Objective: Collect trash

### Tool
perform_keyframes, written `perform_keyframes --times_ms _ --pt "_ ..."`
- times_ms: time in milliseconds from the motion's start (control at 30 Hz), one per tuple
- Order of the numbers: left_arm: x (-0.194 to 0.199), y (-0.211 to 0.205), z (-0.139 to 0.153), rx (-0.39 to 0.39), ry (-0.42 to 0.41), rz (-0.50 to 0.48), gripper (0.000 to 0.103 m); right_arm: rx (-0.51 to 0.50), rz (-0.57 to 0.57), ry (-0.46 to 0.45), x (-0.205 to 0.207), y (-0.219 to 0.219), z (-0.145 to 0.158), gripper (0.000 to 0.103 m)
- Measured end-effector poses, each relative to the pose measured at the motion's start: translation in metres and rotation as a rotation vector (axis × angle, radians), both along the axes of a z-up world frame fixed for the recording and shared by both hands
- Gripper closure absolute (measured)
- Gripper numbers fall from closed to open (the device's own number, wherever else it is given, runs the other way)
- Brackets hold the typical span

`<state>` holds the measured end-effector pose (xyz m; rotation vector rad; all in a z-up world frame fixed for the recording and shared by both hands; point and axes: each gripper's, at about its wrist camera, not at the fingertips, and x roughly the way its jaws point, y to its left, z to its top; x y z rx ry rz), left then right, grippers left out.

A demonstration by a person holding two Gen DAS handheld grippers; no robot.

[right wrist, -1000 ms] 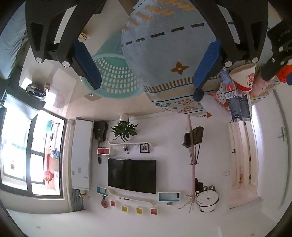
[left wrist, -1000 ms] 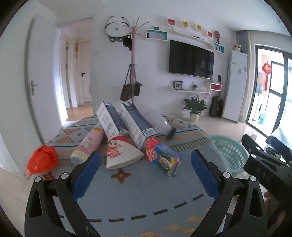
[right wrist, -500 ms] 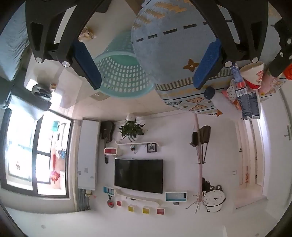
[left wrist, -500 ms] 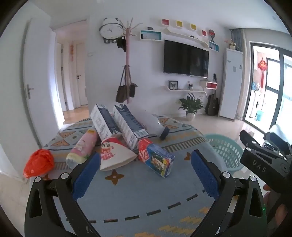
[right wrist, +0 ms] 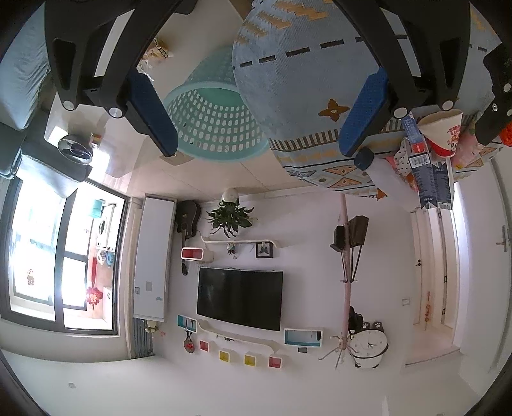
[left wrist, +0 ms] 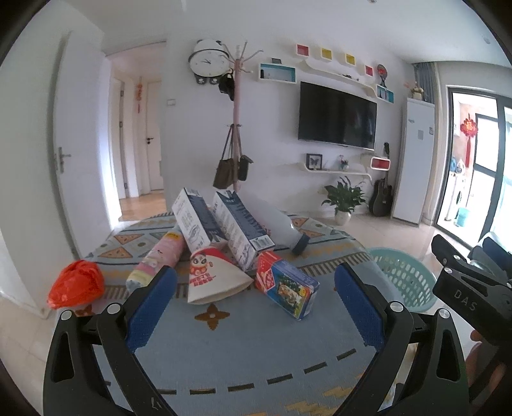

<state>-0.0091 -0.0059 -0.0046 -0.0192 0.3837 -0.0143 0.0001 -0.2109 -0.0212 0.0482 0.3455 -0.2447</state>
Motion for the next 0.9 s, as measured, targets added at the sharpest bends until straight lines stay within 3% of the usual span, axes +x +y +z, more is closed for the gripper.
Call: perform_keyframes --times_ms 900 --pt "0.0013 -0.001 0.0076 -0.008 -0.012 0.008 0.007 -0.003 0.013 0.0 0.0021 0.0057 0.0 0.007"
